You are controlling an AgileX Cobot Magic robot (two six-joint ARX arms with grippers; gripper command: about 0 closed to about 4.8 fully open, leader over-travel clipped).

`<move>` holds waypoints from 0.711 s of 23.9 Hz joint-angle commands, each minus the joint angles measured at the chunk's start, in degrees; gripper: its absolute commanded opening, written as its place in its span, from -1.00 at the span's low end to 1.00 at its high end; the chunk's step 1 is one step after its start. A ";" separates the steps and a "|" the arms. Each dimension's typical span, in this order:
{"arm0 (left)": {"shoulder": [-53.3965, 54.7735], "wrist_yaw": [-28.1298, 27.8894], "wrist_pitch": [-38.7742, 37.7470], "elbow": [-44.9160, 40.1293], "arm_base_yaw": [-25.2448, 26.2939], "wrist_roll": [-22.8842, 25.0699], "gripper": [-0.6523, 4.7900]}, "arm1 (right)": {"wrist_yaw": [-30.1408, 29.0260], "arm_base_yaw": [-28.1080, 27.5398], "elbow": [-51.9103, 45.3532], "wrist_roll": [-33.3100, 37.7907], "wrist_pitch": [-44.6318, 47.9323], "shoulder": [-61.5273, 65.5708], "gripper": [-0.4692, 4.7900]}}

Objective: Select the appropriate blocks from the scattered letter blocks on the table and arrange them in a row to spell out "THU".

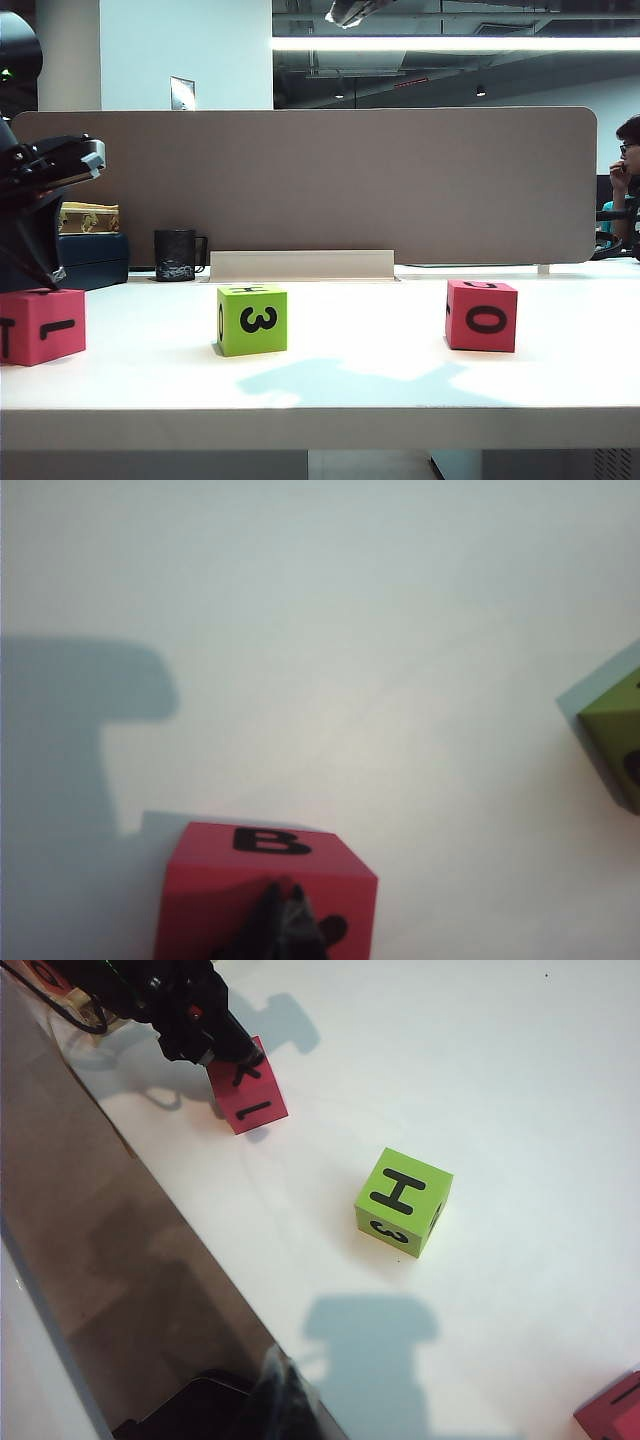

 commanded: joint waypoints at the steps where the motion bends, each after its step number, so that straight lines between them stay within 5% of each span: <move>1: 1.20 -0.13 1.73 0.24 -0.04 0.48 -0.78 | -0.04 0.09 0.42 -0.20 0.87 -0.13 -0.84; 17: 10.95 1.57 7.82 7.43 -0.31 -0.13 -0.78 | 0.17 0.09 0.39 -0.20 0.87 0.04 -0.84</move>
